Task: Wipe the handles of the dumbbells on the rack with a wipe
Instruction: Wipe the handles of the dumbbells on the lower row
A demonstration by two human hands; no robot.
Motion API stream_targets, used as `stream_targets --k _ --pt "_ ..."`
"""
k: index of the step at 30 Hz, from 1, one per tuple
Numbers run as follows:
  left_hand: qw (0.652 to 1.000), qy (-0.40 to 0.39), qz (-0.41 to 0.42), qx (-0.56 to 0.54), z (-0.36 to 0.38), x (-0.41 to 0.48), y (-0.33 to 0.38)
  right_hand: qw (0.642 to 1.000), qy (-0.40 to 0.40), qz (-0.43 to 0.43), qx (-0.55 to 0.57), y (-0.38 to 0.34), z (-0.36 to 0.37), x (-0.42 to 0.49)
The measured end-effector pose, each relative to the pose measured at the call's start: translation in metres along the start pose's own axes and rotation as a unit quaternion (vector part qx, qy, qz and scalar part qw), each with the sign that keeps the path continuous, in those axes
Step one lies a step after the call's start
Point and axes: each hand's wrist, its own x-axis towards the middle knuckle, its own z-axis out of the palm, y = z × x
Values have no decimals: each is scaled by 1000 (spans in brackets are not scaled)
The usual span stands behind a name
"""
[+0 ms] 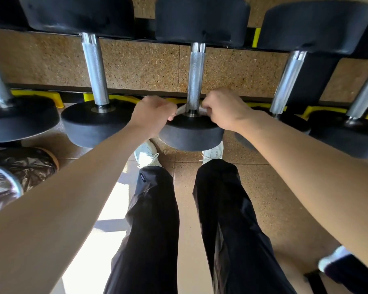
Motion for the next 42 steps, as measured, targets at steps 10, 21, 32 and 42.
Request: stream_targets --k 10,21,32,42 --pt "999 -31 -14 -17 3 0 7 998 56 13 35 9 6 -11" --pt "979 13 -57 -197 -5 11 22 926 143 198 289 4 -13 -11" --pt "950 56 -105 -290 -5 30 48 795 228 299 476 23 -30 12" --pt "877 70 -110 -462 -22 34 63 671 187 363 619 1 -53 41"
